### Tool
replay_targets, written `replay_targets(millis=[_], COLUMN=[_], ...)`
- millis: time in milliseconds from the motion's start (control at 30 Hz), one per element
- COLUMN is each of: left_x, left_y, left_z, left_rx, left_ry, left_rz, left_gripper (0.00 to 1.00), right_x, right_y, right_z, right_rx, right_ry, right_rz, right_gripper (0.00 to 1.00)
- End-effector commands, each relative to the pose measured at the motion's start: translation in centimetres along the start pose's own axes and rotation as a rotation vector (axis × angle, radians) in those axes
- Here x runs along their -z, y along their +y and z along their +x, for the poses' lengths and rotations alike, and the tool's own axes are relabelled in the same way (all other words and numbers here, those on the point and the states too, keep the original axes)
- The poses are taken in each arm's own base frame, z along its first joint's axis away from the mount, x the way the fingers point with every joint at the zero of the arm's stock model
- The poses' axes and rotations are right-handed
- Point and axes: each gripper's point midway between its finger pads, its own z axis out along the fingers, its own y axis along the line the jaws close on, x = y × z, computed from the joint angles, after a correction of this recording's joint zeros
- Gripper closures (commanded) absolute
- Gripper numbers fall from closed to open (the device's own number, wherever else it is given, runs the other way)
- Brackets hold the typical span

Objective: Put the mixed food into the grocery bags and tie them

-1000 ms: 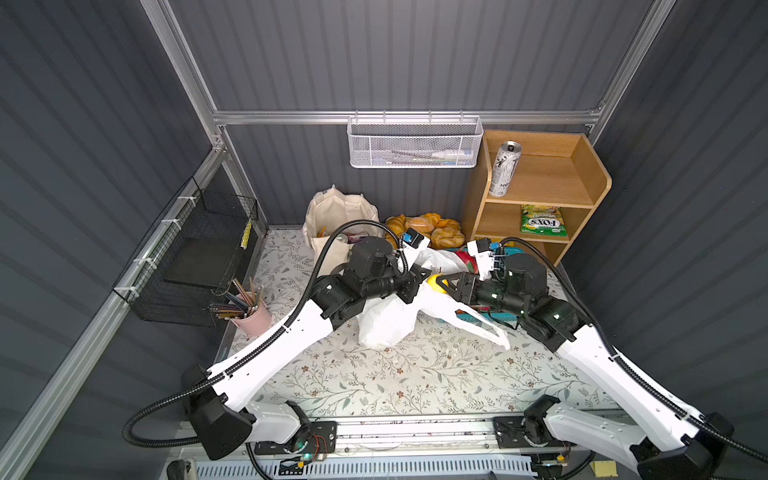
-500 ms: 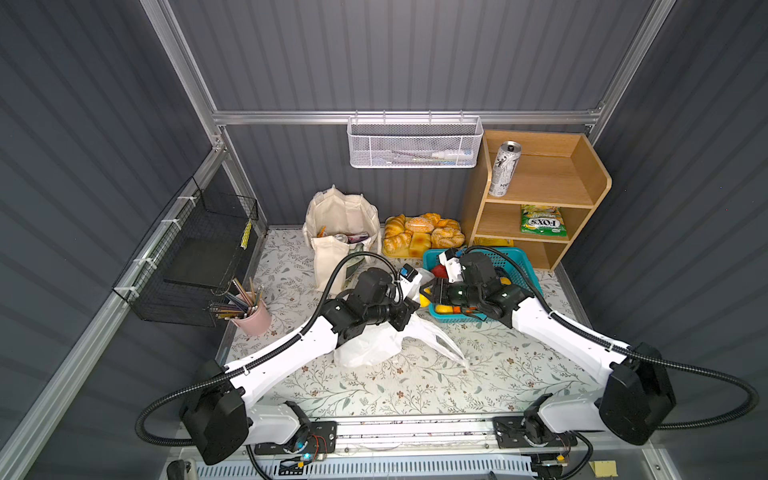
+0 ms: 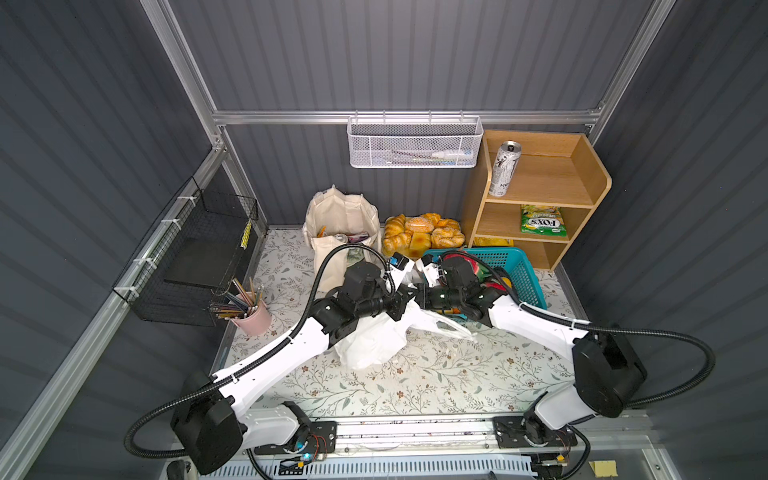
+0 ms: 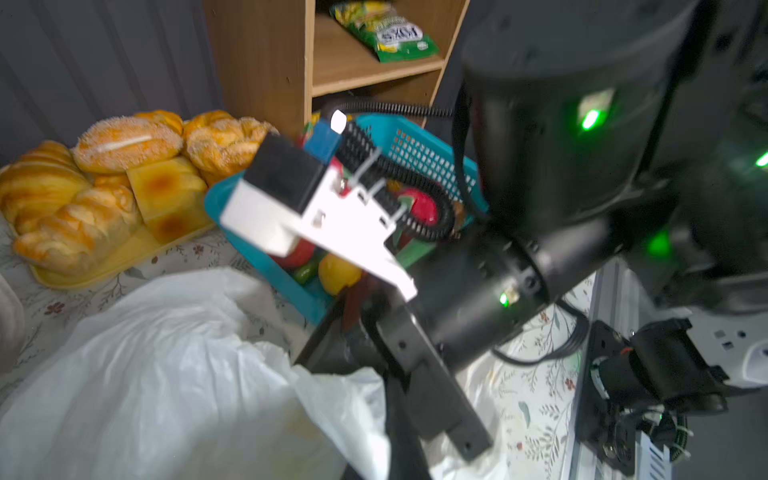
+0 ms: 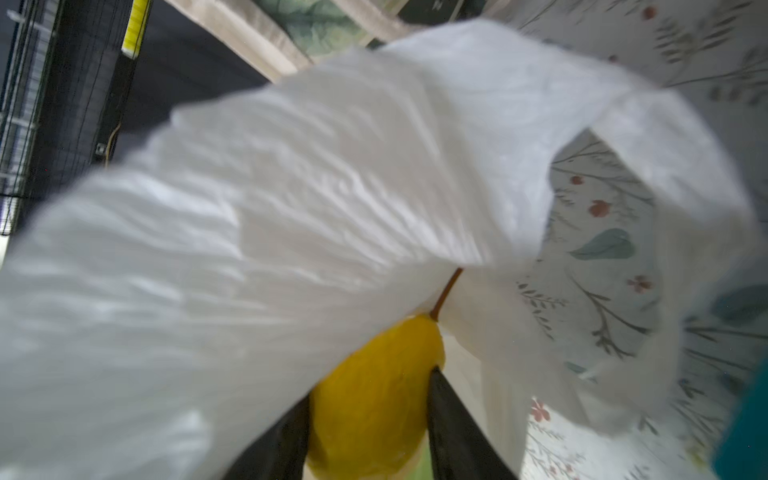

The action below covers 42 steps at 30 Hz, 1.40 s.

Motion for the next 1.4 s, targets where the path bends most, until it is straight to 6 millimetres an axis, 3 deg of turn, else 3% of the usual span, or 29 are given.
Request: replay_targets(millis=[0,333,633,700,833,933,1033,1367], left_x=[0.4,0.4,-1.0,-1.4,-1.5,-0.6,0.0,-0.3], left_y=[-2.0,-1.7,-2.7,-3.0,-3.7,-3.8,-3.6,1.3], left_z=[-1.6,-2.5,-3.8,-4.3,-6.1,-6.7,-6.3,-1.6], left_rx=[-0.001,0.041,0.088,0.098,0.096,0.087,0.095,0.136], left_ry=[-0.061,-0.063,-0.094,-0.110,-0.148,-0.168,-0.172,-0.081], left_rz=[0.121,0.164,0.264,0.296,0.341,0.329,0.309,0.029], left_gripper=[1.00,1.00,1.00,1.00,1.00,1.00,1.00,1.00], right_x=[-0.9,1.2,7.0,5.5,1.5,1.6,3.3,8.5], right_y=[3.4,2.0,6.9,6.1,1.3,-2.5,-4.3,-2.0], right_z=[0.5,-0.8,-2.7,-3.0,-3.0,-3.6,-4.5,-5.0], right_rx=[0.026,0.050,0.149,0.134,0.025,-0.010,-0.025,0.060], right_ry=[0.039,-0.045,-0.181,-0.169,-0.162,-0.209,-0.250,-0.255], right_rz=[-0.224,-0.091,-0.137,-0.130,-0.053,0.073,0.137,0.167], right_gripper=[0.56,0.55,0.55,0.56,0.59,0.60,0.59,0.57])
